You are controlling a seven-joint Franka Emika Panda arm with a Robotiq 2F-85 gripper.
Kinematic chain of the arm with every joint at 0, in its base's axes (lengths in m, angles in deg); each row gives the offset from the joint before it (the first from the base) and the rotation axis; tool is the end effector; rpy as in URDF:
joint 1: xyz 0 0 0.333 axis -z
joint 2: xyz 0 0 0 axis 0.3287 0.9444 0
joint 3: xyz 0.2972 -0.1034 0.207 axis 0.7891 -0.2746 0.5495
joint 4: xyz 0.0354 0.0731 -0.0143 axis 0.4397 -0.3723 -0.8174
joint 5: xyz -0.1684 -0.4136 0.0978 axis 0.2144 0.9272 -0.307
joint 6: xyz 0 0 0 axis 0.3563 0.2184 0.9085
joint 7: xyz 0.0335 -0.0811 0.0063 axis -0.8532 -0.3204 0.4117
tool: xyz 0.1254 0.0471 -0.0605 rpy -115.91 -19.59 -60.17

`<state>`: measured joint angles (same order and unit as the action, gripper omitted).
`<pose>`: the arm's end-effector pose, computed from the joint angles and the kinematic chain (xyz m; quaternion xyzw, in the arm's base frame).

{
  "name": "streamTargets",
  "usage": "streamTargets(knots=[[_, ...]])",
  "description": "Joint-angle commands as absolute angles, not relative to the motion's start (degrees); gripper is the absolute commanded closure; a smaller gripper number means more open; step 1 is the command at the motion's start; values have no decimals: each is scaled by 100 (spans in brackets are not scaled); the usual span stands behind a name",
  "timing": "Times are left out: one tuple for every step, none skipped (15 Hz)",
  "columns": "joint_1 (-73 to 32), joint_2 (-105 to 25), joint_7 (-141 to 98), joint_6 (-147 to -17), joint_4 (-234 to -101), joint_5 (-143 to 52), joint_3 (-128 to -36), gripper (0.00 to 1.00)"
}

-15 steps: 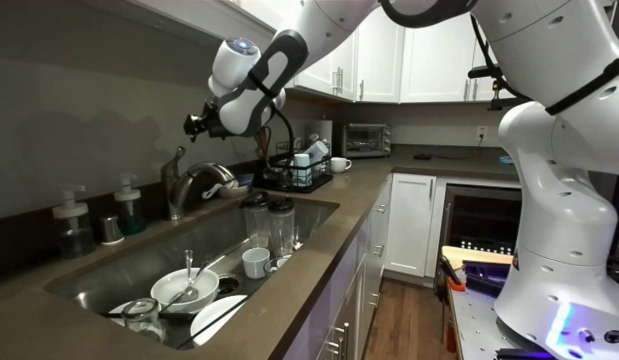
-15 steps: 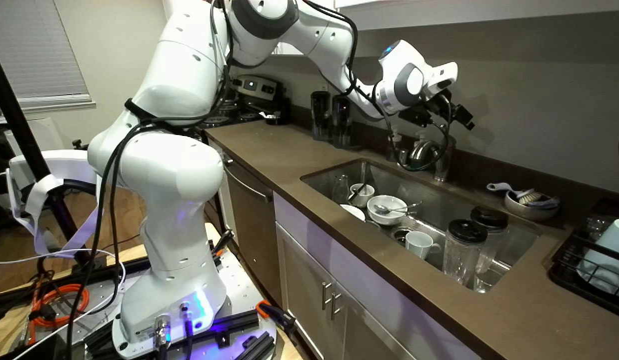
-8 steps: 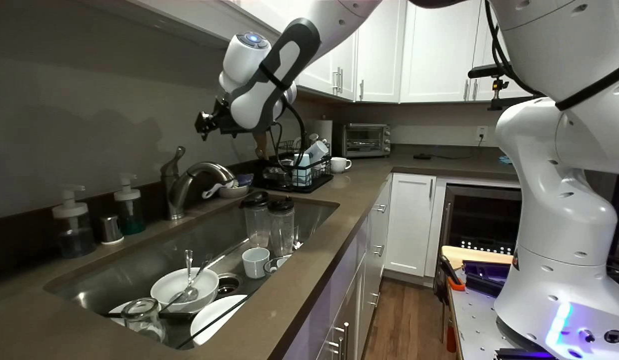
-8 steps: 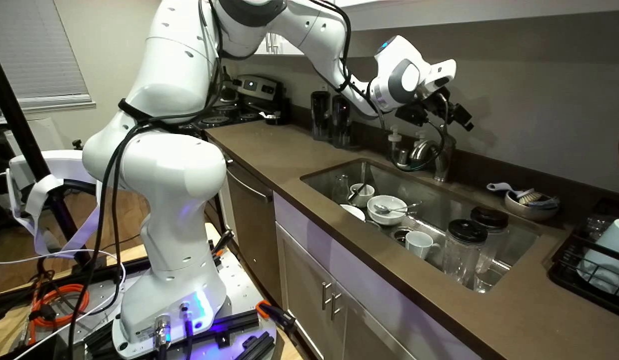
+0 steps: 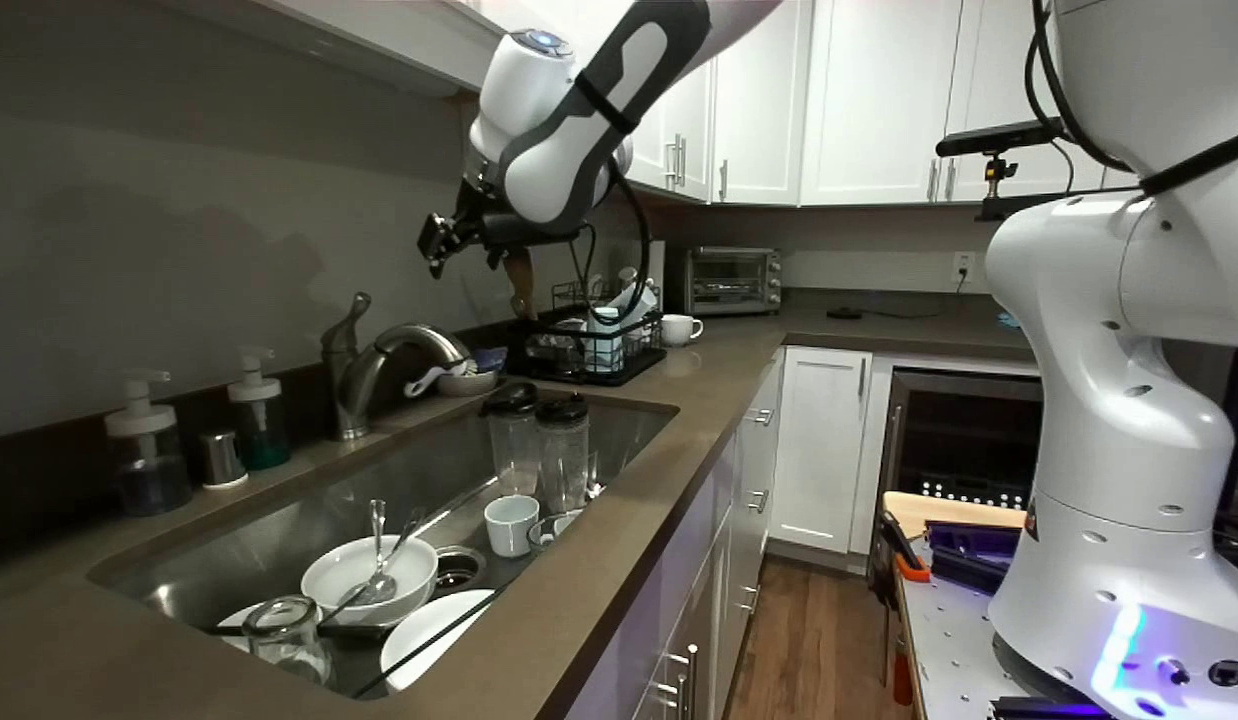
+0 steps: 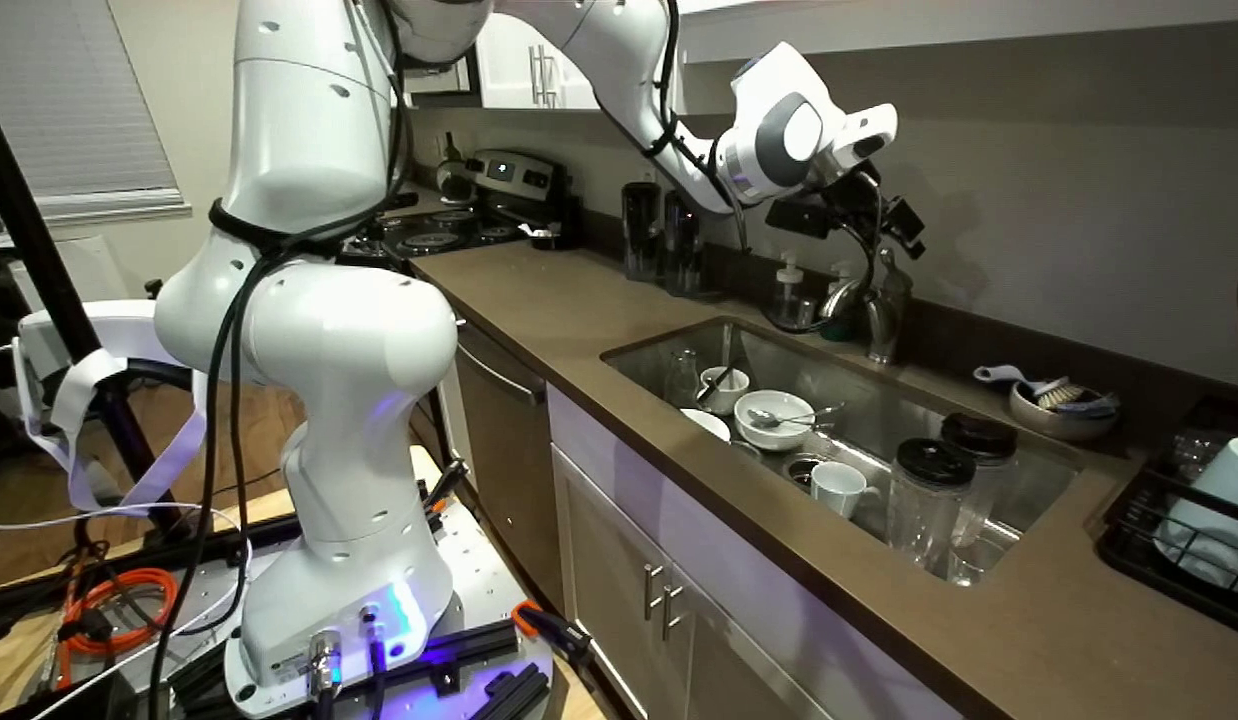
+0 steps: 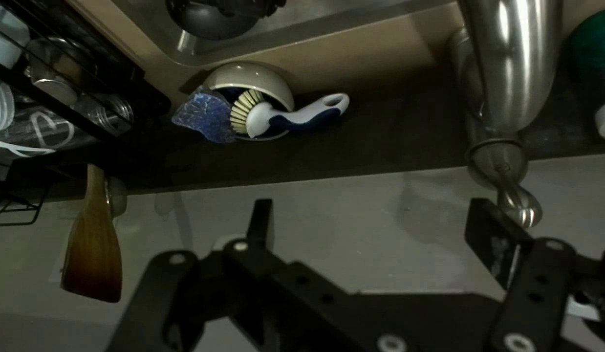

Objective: Close the faucet

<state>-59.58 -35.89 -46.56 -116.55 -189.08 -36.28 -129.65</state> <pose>0.7345 -0.0830 0.4177 0.9050 -0.1736 0.3689 0.1216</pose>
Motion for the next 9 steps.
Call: streamTargets(knots=[[-6255,-4627,-3896,-10907,-19378,-3069,-13071,0],[-6287,-4853,-3707,-10620,-19395,-2971,-13042,0],[-6310,-5040,-3544,-10382,-19408,-2899,-13014,0],[-6337,-5250,-3364,-10117,-19402,-2874,-12969,0],[-6385,-5380,-3275,-9884,-19361,-2815,-12977,0],[-6426,-5521,-3211,-9648,-19312,-2768,-12971,0],[-6458,-5655,-3158,-9457,-19288,-2713,-12957,0],[-5487,-5897,-3238,-9202,-19258,-2507,-11892,0],[-5277,-5986,-3149,-9039,-19266,-2554,-11627,0]])
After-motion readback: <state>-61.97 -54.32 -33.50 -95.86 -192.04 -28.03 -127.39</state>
